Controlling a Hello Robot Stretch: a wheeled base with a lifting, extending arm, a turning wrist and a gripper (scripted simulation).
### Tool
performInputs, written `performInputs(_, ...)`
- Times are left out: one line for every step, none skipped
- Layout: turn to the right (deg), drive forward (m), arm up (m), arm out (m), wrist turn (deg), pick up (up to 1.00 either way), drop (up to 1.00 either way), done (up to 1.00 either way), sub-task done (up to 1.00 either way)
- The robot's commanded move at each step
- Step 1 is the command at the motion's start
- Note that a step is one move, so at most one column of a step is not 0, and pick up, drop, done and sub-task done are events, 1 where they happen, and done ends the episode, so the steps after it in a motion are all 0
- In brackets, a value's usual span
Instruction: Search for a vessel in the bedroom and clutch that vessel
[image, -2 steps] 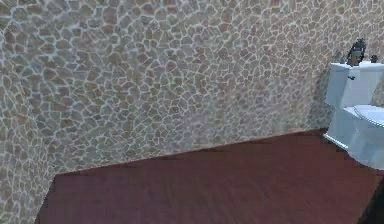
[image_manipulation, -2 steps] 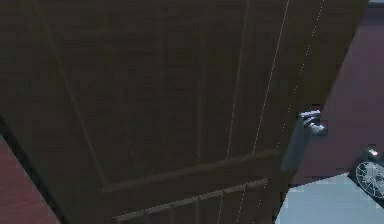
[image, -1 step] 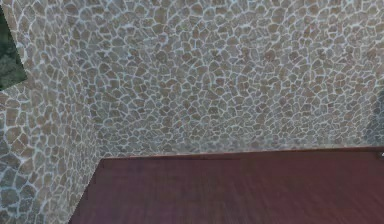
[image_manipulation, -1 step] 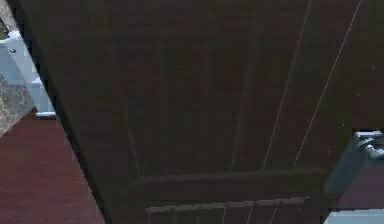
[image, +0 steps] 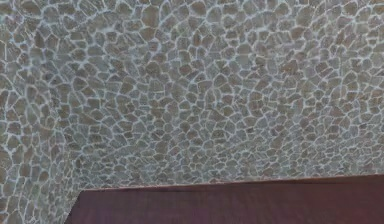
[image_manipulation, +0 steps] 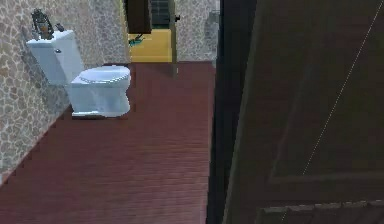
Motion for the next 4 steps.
performInputs(45.0,0.00,0.00,0.00,0.0,0.00,0.00,0.00,0.00)
performInputs(9.0,0.00,0.00,0.00,0.0,0.00,0.00,0.00,0.00)
performInputs(0.0,0.95,0.00,0.00,0.0,0.00,0.00,0.00,0.00)
performInputs(45.0,0.00,0.00,0.00,0.0,0.00,0.00,0.00,0.00)
